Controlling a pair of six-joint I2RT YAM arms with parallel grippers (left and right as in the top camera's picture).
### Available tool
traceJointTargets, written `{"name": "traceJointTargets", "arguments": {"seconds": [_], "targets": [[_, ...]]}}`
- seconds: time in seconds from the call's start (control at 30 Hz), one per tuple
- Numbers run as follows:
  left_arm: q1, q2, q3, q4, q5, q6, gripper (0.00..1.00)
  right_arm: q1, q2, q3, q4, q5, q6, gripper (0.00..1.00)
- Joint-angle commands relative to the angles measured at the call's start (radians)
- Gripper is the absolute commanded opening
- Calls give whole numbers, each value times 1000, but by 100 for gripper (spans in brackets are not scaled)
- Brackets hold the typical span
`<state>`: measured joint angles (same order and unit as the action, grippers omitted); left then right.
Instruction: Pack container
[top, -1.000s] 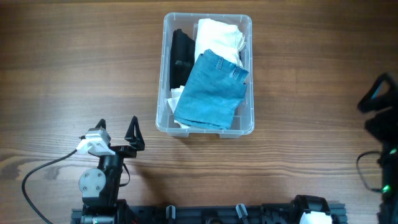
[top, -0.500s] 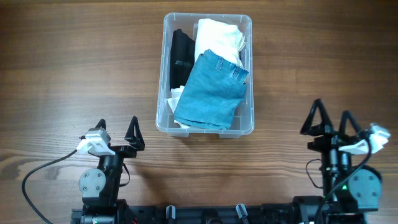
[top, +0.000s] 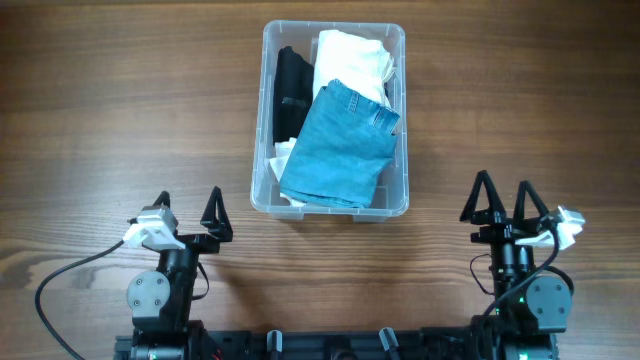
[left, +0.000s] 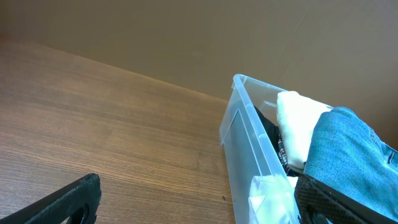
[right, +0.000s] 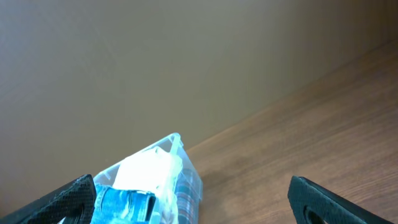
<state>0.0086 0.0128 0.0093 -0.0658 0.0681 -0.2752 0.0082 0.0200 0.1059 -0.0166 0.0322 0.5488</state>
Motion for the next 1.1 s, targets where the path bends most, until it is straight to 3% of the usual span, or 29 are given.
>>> {"name": "traceJointTargets", "arguments": {"seconds": [0.0, 0.17, 0.4, 0.47, 1.07], "targets": [[8, -10, -4, -7, -10, 5, 100, 6, -17, -49, 59, -28, -65, 100], [8, -10, -4, -7, -10, 5, 100, 6, -17, -98, 137, -44, -117, 100], [8, -10, -4, -7, -10, 5, 100, 6, -17, -101, 77, -103, -341, 100], [8, -10, -4, -7, -10, 5, 100, 6, -17, -101, 14, -97, -339, 100], [7, -10, -4, -7, -10, 5, 100, 6, -16, -101, 19, -97, -339, 100]]}}
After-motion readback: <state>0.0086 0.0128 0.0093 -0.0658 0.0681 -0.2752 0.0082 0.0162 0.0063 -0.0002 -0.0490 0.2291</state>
